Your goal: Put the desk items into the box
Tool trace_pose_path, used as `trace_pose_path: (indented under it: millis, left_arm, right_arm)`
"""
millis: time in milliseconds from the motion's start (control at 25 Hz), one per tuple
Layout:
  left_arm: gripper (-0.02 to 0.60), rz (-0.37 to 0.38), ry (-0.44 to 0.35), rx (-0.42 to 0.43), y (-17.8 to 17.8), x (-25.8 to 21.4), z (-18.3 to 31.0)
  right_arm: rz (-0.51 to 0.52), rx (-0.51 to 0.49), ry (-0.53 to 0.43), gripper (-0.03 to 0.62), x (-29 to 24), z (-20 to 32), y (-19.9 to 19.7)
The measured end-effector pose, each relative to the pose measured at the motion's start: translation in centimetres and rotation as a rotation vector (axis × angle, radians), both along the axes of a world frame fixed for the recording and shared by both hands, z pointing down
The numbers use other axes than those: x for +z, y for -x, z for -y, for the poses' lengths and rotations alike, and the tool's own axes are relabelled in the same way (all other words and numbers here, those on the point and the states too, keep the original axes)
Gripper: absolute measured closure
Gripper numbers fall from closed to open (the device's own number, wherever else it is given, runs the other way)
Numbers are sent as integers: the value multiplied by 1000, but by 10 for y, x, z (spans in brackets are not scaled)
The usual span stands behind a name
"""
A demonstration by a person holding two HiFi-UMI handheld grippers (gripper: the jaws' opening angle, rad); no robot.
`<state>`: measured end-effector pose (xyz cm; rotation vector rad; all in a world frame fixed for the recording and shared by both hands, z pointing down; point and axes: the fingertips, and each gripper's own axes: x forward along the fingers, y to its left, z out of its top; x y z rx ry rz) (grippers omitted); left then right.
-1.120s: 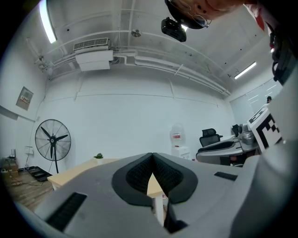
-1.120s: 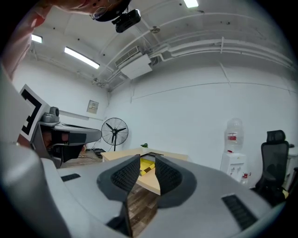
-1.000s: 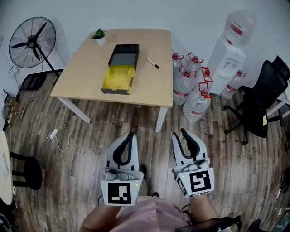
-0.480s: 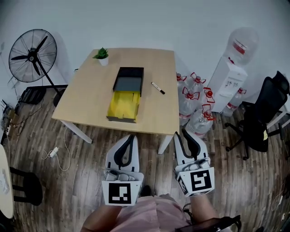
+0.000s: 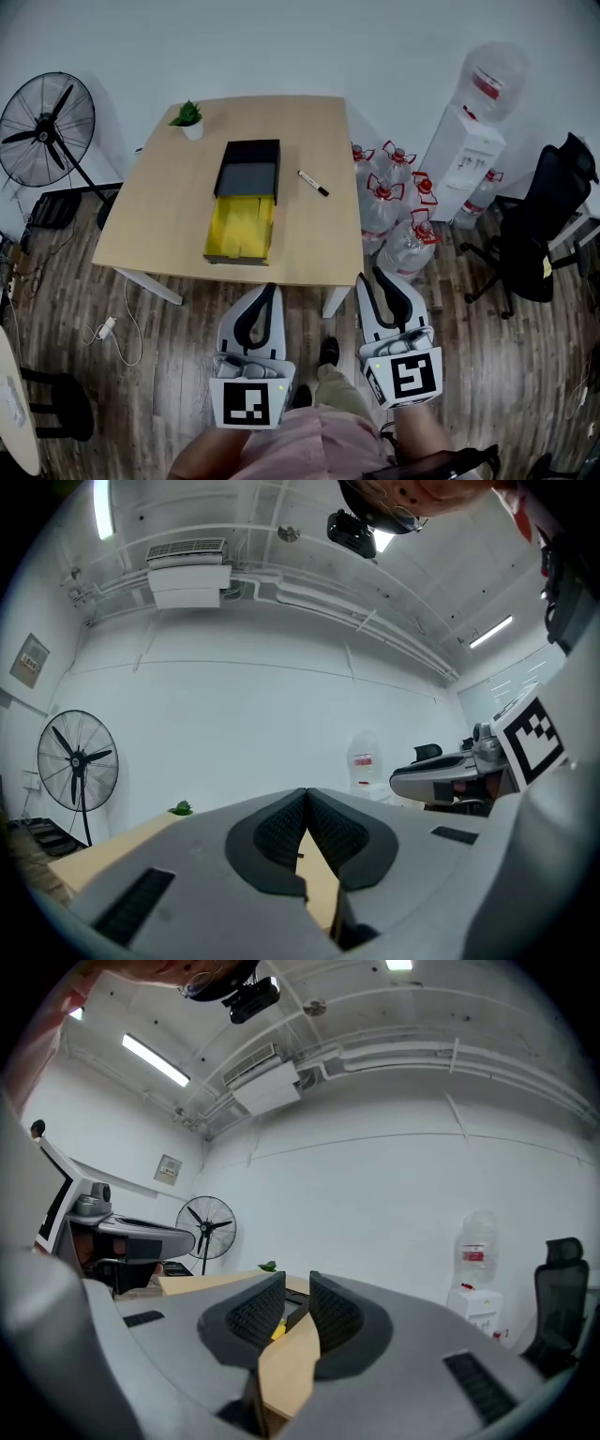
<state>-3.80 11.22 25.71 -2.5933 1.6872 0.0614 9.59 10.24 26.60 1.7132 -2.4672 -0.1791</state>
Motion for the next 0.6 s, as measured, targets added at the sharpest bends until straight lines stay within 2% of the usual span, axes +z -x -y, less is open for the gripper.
trace_pose_path:
  millis: [280,600]
  left_arm:
    - [571,34,39,0,-16,17,53]
    - [571,50,83,-48,-36,25,141]
  right_arm:
    - [21,4,44,513,22,53,-18]
    - [33,-31,75,511,30,146,-41]
